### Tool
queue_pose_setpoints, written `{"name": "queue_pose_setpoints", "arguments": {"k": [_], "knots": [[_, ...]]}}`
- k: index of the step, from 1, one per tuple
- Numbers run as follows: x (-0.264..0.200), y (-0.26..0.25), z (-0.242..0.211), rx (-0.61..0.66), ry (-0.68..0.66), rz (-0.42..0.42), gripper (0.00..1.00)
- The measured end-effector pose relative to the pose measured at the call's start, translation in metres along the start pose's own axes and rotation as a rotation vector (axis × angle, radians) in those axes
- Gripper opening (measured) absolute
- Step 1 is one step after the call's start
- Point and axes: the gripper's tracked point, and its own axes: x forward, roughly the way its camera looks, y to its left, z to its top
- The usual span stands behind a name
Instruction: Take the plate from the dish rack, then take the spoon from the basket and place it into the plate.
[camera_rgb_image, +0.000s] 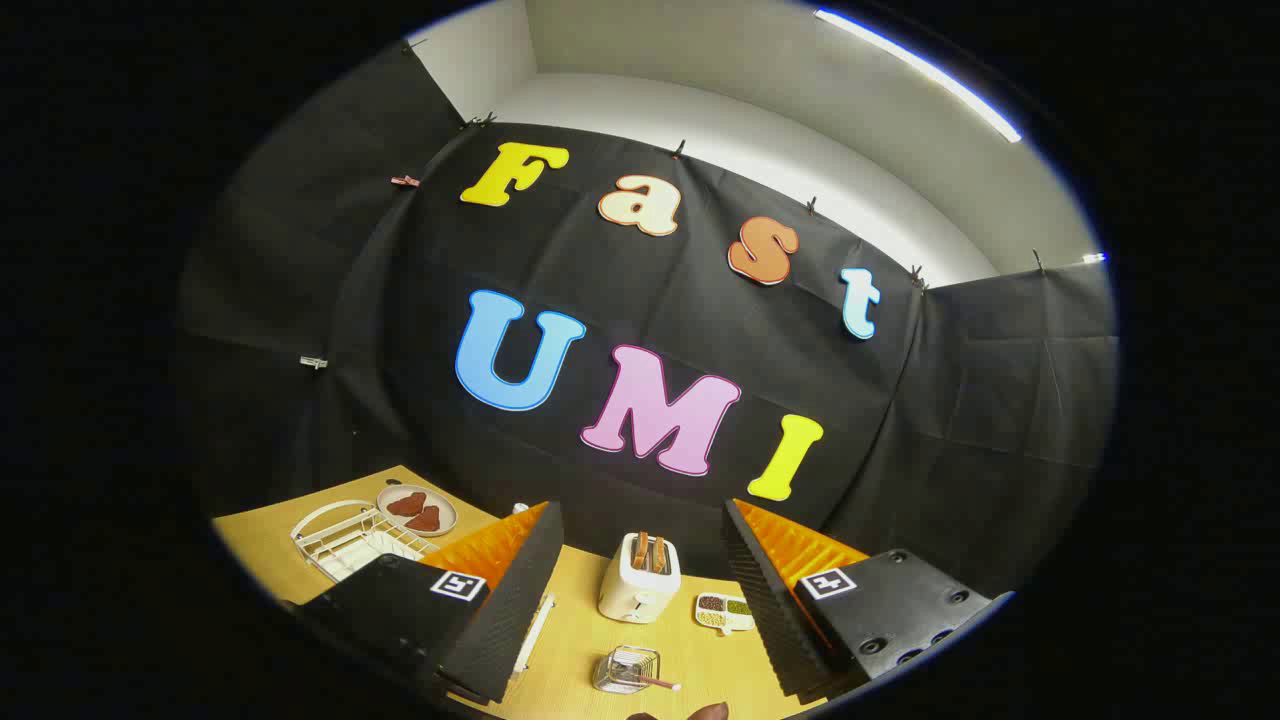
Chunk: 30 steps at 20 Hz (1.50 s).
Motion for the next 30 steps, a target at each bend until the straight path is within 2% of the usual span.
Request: {"name": "queue_pose_setpoints", "arguments": {"k": [17,21,25,30], "knots": [[0.003,0.014,0.004,0.009,0.007,0.02,0.97],[0.016,0.035,0.005,0.056,0.042,0.069,0.97],[0.036,0.079,-0.002,0.101,0.112,0.161,0.98],[0.068,0.144,-0.038,0.136,0.243,0.257,0.98]]}}
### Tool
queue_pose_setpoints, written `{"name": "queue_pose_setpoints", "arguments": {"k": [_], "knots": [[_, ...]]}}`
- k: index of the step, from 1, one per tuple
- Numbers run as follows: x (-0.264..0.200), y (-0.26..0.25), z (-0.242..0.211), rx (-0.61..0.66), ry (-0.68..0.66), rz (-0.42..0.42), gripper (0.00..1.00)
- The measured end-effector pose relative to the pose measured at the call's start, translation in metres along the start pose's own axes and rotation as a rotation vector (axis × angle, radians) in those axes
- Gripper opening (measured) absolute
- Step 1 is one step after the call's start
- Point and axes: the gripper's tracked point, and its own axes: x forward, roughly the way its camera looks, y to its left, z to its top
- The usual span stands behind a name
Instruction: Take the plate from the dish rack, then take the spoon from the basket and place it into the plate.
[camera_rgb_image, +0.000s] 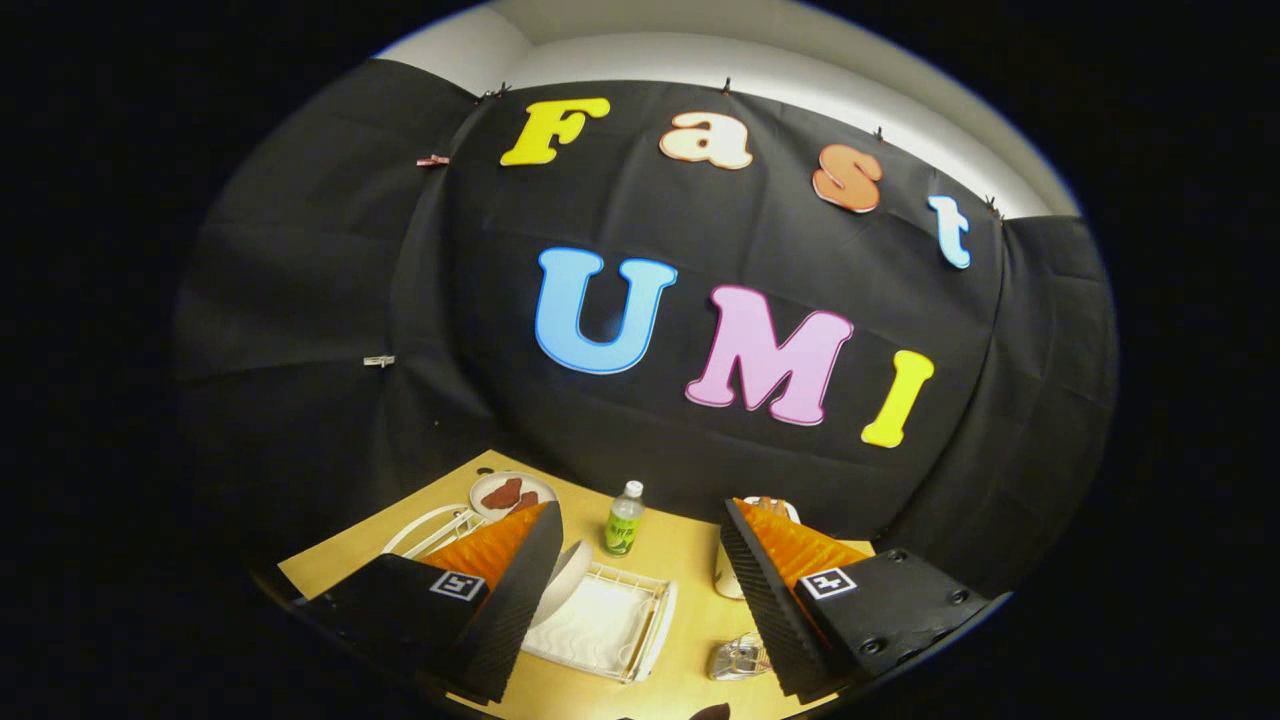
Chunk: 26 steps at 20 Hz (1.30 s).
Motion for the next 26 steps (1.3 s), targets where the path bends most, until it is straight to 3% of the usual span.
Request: {"name": "queue_pose_setpoints", "arguments": {"k": [6,10,18,20,21,22,23,26], "knots": [[0.056,0.057,-0.072,0.014,0.223,0.1,0.97],[0.089,0.076,-0.109,0.058,0.336,0.105,0.96],[0.142,0.058,-0.197,-0.037,0.58,-0.139,0.93],[0.147,0.064,-0.216,0.006,0.633,-0.146,0.86],[0.147,0.066,-0.223,0.013,0.663,-0.152,0.78],[0.145,0.062,-0.226,0.014,0.68,-0.174,0.68],[0.146,0.057,-0.225,0.028,0.668,-0.197,0.45],[0.149,0.059,-0.215,0.034,0.638,-0.239,0.36]]}}
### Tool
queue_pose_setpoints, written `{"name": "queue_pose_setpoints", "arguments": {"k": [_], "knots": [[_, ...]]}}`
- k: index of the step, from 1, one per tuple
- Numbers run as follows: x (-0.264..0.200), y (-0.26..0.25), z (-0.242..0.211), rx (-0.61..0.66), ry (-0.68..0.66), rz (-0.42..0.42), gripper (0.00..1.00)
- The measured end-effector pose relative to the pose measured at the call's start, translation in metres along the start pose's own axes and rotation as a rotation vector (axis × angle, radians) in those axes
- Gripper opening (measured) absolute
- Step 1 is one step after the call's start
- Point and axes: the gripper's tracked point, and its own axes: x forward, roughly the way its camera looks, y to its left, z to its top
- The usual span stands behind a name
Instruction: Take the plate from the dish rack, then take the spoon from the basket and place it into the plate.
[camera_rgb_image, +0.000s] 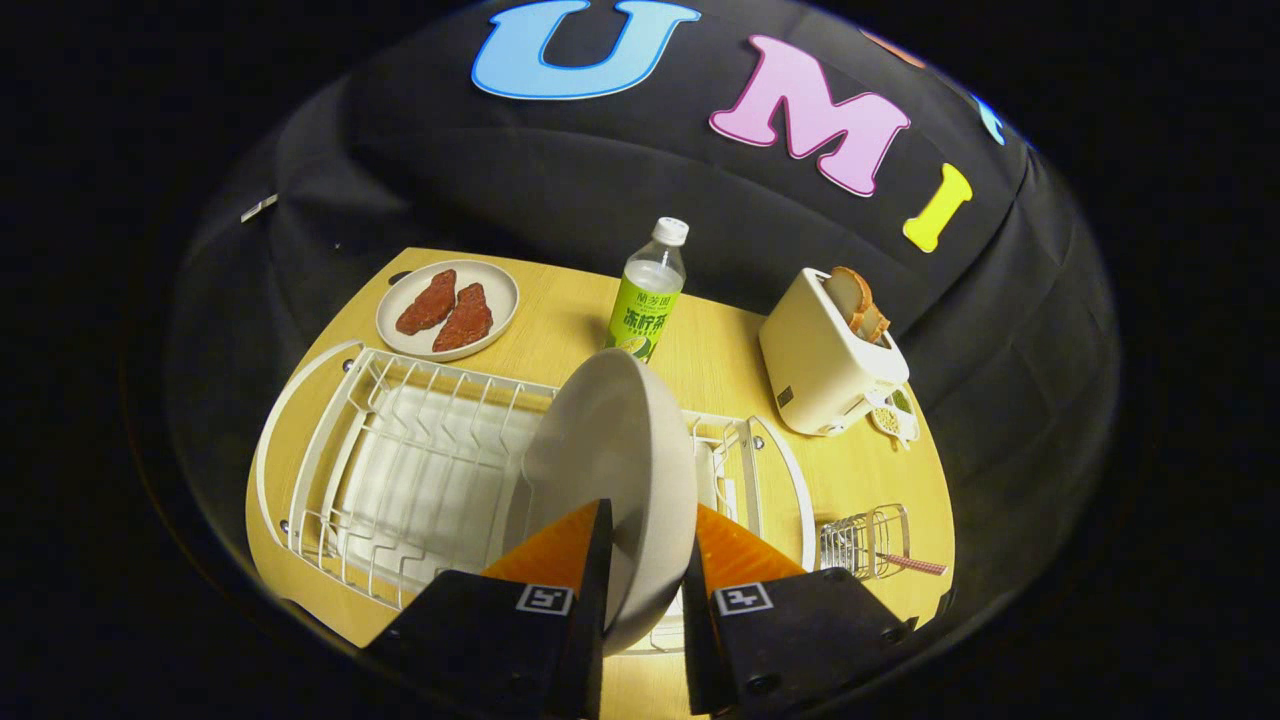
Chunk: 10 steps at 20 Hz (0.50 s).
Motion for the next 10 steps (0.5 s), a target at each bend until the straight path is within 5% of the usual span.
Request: {"name": "queue_pose_setpoints", "arguments": {"k": [6,10], "knots": [[-0.028,0.019,0.062,-0.252,-0.131,-0.105,0.28],[-0.031,0.004,0.077,-0.209,-0.19,-0.107,0.26]]}}
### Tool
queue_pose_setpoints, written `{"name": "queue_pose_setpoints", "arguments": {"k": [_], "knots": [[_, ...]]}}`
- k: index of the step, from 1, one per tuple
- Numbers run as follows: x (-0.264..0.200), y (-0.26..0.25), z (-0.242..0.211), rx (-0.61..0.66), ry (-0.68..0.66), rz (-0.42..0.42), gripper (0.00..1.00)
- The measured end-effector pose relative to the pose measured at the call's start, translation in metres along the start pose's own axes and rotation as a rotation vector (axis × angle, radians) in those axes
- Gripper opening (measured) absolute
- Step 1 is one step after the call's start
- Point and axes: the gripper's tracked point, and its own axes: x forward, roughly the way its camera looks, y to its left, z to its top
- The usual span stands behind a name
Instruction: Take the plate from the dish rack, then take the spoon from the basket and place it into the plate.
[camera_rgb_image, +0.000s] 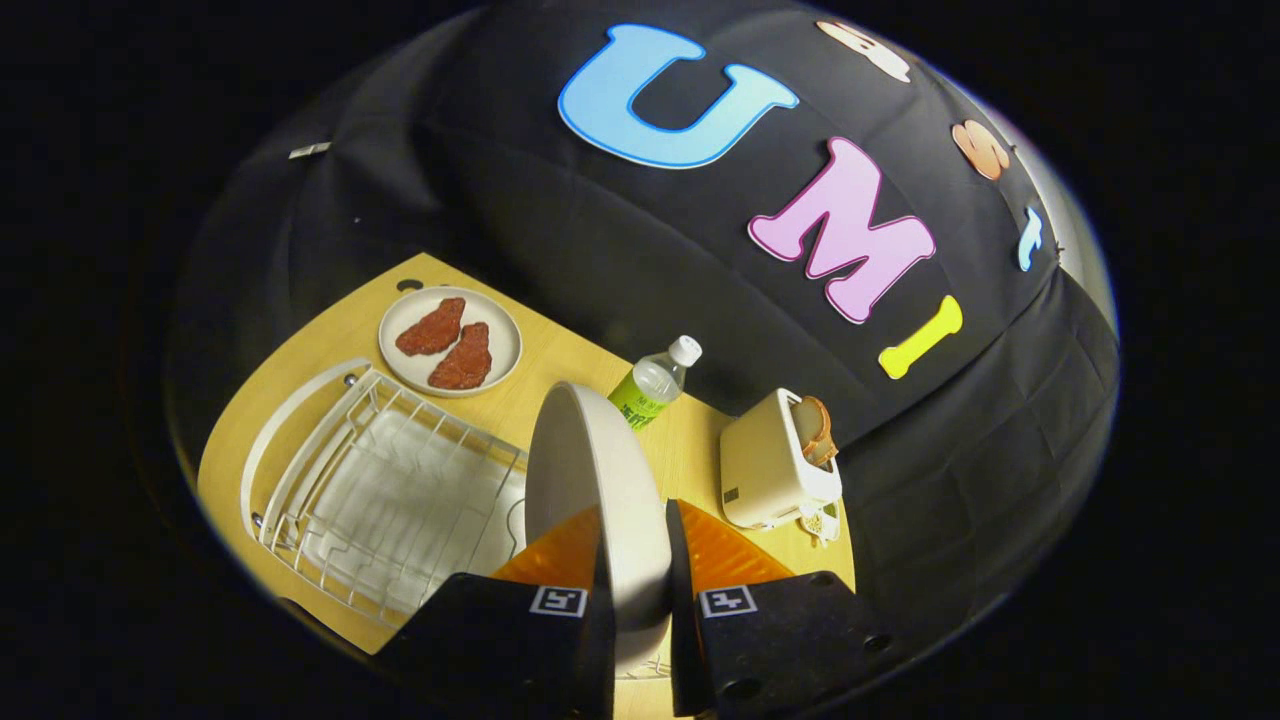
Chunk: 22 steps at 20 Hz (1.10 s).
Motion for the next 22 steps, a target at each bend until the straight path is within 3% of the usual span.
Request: {"name": "queue_pose_setpoints", "arguments": {"k": [5,10,16,22], "knots": [[-0.012,-0.044,0.006,0.149,-0.046,0.034,0.26],[-0.034,-0.075,0.0,0.279,-0.071,0.204,0.26],[-0.062,-0.129,-0.054,0.387,-0.083,0.305,0.26],[-0.074,-0.168,-0.152,0.47,0.005,0.374,0.26]]}}
